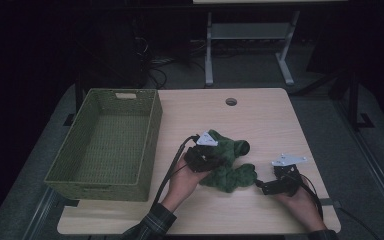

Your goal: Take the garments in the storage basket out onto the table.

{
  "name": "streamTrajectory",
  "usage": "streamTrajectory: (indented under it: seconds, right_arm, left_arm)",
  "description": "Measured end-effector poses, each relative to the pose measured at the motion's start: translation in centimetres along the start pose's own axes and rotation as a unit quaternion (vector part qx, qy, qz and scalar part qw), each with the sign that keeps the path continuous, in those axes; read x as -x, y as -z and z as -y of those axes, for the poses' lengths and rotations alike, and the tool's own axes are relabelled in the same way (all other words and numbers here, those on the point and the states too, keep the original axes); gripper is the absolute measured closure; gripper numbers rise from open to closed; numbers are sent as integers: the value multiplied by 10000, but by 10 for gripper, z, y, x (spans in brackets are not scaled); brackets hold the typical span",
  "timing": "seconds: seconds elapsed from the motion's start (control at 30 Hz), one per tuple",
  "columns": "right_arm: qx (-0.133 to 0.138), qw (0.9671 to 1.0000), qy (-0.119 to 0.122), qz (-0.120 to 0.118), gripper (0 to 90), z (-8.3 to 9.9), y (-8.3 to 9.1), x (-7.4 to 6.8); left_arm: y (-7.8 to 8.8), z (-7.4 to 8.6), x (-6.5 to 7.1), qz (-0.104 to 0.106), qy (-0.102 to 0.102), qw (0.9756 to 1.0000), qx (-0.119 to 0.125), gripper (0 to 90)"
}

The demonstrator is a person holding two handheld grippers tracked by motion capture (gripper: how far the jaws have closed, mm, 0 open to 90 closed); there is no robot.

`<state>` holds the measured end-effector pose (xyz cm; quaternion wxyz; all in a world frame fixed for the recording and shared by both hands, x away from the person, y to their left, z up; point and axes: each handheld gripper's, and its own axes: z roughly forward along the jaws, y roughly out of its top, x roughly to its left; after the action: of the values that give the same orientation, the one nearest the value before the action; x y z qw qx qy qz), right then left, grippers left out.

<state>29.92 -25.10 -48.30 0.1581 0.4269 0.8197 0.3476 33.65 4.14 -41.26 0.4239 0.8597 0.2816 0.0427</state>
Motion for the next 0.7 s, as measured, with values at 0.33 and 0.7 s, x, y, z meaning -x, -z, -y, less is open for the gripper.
streamTrajectory:
  seconds: [0.33, 0.7]
  right_arm:
    - [1, 10000, -5, -17, 30, 0, 0, 0]
    - [10, 10000, 17, -13, 30, 0, 0, 0]
  left_arm:
    - [8, 7, -8, -13, -128, 9999, 56, 465]
    - [39, 22, -10, -118, -362, 9992, 105, 315]
